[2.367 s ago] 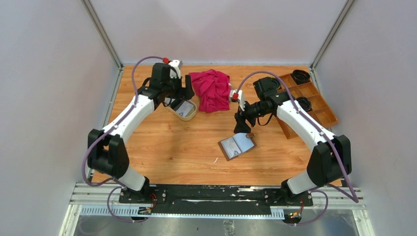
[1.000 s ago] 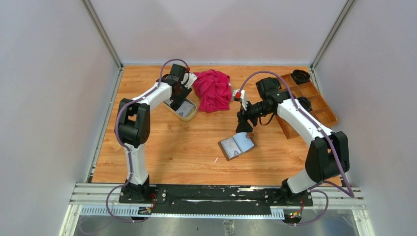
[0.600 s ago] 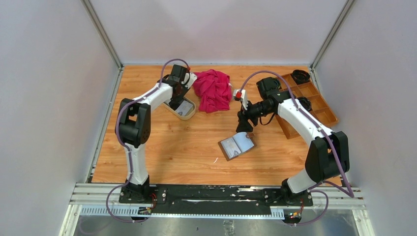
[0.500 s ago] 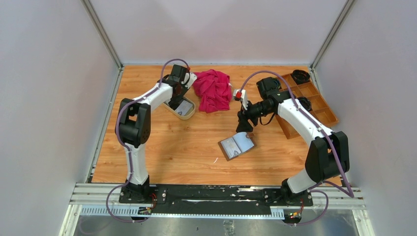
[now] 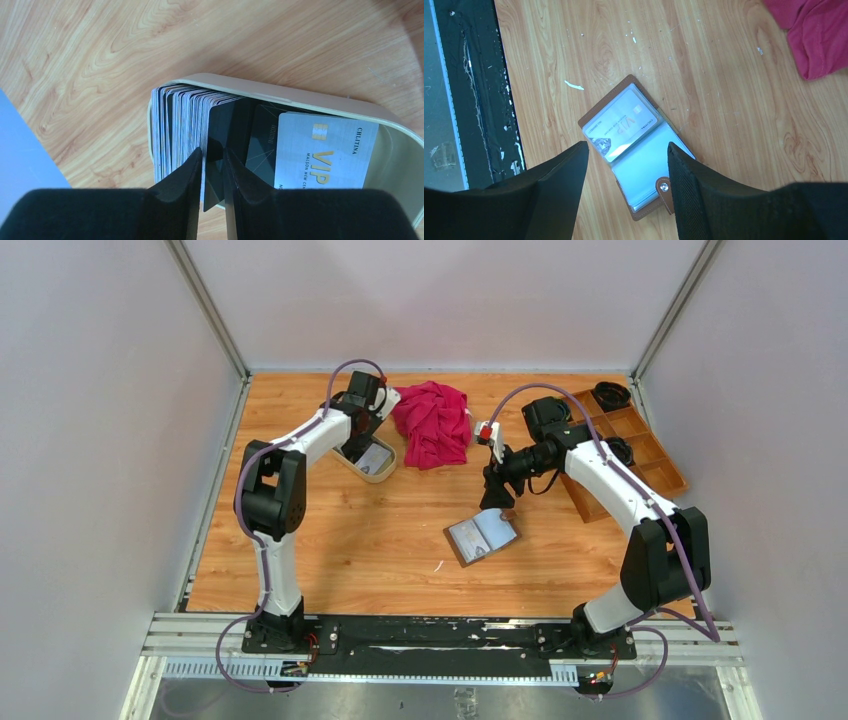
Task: Put the credit cards into the card holder
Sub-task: Pick up the credit card from the storage box.
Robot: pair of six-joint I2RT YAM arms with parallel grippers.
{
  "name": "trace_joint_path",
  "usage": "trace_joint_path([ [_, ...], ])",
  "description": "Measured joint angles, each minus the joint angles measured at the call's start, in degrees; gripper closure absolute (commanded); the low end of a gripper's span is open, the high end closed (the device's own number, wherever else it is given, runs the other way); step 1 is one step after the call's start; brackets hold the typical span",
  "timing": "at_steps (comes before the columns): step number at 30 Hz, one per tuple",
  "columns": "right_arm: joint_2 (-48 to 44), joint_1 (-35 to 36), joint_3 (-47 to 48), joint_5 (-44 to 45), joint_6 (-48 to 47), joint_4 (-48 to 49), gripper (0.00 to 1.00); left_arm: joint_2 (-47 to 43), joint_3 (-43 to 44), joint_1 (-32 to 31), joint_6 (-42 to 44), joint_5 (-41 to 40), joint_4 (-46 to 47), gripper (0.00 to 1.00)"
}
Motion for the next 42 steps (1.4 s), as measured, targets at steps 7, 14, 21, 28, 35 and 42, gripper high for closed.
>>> trace_joint_path([
  [7,0.0,-0.1,0.0,0.0,-0.1,0.0,0.37,0.0,0.0,-0.3,0.0,-0.6,-0.2,0.82],
  [14,0.0,-0.2,0.0,0.0,-0.2,0.0,0.37,-0.2,0.0,-0.6,-0.2,-1.1,-0.6,0.84],
  [21,0.0,-0.2,0.0,-0.1,-0.3,-0.2,0.38,-0.3,0.0,-1.2,-0.2,-2.0,-1.3,0.84],
  [28,0.0,-0.2,0.0,-0.5,-0.4,-0.4,0.38,-1.3,0.0,-1.9,-0.2,-3.4,-2.2,0.84],
  [35,0.0,-0.2,0.0,-0.6,-0.4,-0.5,0.38,-1.9,0.0,-2.9,-0.2,-4.4,-2.4,0.86],
  [42,0.0,-0.2,0.0,-0.7,-0.4,-0.7,0.38,-1.9,0.0,-3.3,-0.2,-4.8,-2.6,1.0],
])
